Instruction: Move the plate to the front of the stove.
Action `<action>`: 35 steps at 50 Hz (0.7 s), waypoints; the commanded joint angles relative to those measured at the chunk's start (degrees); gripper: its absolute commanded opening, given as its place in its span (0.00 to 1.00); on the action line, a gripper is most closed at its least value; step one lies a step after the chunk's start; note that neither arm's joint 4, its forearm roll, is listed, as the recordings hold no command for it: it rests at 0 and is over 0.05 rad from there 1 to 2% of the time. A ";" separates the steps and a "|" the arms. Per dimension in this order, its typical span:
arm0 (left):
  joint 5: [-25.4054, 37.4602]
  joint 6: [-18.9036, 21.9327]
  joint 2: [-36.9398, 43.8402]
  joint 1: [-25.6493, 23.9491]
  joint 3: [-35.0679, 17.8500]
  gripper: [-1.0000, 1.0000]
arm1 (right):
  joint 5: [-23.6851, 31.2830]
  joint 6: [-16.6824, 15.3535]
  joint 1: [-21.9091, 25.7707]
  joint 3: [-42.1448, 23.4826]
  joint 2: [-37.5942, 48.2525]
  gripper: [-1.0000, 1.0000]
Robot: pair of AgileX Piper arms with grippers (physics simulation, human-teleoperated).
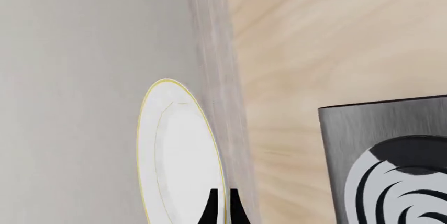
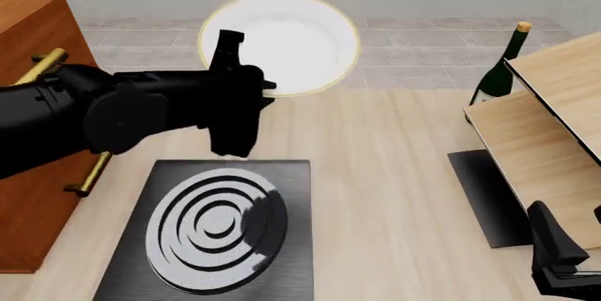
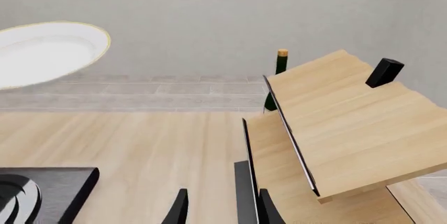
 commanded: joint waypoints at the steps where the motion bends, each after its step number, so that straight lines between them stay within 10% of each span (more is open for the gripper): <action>1: 6.08 -0.72 0.67 2.73 -6.74 0.00 | -0.27 -0.03 0.03 0.00 0.61 1.00; 35: 16.37 -8.53 9.48 6.10 -20.18 0.00 | -1.37 -0.03 0.27 0.00 2.47 1.00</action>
